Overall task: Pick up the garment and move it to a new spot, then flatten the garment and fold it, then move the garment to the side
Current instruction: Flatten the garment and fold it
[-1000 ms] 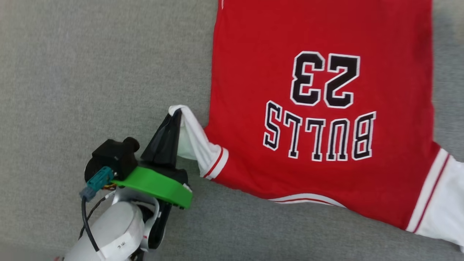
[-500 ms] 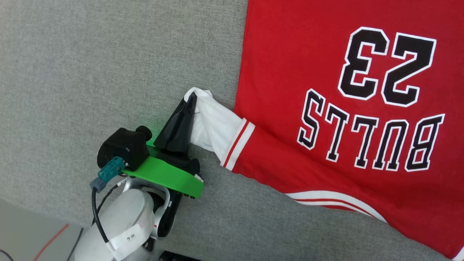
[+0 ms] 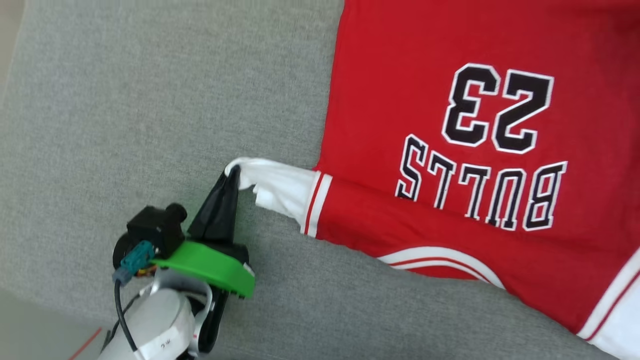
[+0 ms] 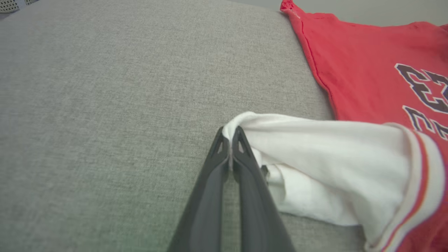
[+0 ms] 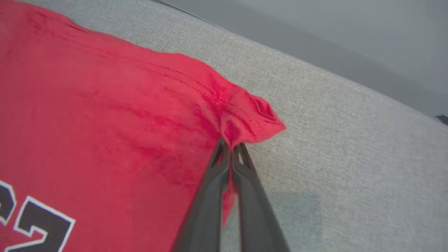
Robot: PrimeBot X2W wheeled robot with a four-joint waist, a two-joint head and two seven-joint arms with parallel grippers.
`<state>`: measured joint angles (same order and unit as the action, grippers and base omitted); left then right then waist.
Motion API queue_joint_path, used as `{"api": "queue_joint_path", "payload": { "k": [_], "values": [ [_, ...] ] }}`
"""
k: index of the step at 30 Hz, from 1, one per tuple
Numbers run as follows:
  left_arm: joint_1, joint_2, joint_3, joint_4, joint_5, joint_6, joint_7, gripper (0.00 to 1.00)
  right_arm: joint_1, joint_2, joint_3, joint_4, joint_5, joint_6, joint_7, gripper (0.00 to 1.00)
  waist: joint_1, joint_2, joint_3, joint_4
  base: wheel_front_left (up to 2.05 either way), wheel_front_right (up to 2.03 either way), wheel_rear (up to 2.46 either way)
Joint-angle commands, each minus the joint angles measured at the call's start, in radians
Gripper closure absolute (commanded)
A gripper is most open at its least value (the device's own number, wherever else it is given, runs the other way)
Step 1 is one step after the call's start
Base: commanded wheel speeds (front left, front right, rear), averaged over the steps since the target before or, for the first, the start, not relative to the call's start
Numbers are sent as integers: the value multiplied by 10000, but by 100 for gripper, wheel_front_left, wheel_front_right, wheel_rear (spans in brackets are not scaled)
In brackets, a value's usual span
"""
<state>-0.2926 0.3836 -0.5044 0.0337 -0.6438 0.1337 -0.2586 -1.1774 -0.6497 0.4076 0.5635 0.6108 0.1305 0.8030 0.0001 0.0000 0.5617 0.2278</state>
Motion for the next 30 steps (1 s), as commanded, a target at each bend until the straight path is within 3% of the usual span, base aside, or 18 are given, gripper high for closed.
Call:
{"api": "queue_joint_path", "payload": {
  "k": [1,10,17,24,30],
  "values": [
    [268,103,53,3,-2,67,-17,100,385,-345,253,-208,256,2,-202,100,-1,0,-1375,-820,0,0,0],
    [1472,579,253,-298,-249,493,168,100,3329,-2293,1141,-2151,2268,2,-1400,100,-1,0,-2882,-1682,0,0,0],
    [2242,951,402,-577,-418,756,321,100,6521,-3104,410,-3462,3269,2,-2172,100,-1,0,-3465,-2183,0,0,0],
    [2564,1128,459,-784,-469,917,394,100,10185,-2755,-766,-4052,3694,2,-2578,100,-1,0,-3613,-2376,0,0,0],
    [2509,1131,397,-761,-454,921,434,100,12403,-1517,-1436,-3870,3609,2,-2850,100,-1,0,-3454,-2331,0,0,0]
  ]
}}
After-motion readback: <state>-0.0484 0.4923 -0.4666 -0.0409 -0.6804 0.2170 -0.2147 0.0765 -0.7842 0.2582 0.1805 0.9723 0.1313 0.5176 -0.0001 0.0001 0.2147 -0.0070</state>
